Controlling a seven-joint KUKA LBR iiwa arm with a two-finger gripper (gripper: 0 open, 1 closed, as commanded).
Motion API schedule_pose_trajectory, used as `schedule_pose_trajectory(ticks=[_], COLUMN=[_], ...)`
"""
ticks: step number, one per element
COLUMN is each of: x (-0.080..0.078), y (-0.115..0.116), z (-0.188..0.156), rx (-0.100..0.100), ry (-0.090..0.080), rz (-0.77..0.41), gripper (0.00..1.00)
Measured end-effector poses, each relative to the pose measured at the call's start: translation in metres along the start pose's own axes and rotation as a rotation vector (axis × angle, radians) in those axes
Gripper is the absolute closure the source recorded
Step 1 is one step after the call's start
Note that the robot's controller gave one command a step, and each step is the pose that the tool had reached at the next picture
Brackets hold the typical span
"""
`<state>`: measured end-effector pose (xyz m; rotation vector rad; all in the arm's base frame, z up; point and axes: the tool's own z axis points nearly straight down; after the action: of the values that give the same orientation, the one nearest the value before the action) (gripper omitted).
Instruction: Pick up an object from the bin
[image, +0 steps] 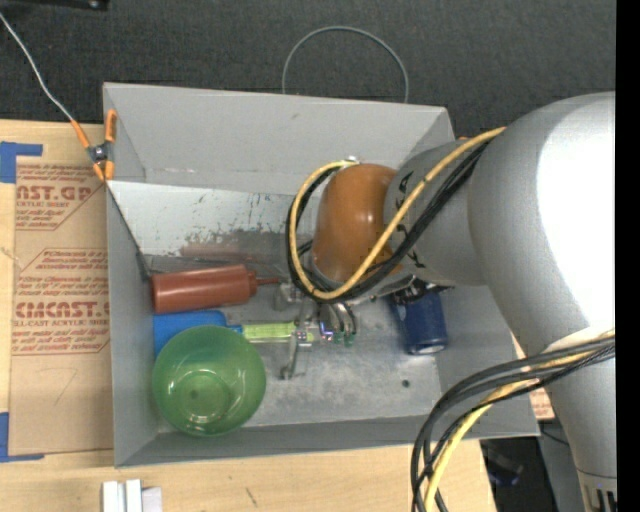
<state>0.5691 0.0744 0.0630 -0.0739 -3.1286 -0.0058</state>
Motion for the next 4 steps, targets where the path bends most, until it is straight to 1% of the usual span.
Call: schedule_pose_trajectory(ticks=[1,2,3,4], x=[0.014,-0.001,-0.001,0.001], y=[0.015,0.001,0.001,0.001], z=[-0.007,-0.001,-0.001,-0.01], rx=[0.003,-0.002,-0.002,-0.002], ry=[-0.02,-0.004,-0.004,0.0], rz=[-0.217,-0.001,-0.001,-0.001], gripper=[0.0,1.0,1.0,1.0])
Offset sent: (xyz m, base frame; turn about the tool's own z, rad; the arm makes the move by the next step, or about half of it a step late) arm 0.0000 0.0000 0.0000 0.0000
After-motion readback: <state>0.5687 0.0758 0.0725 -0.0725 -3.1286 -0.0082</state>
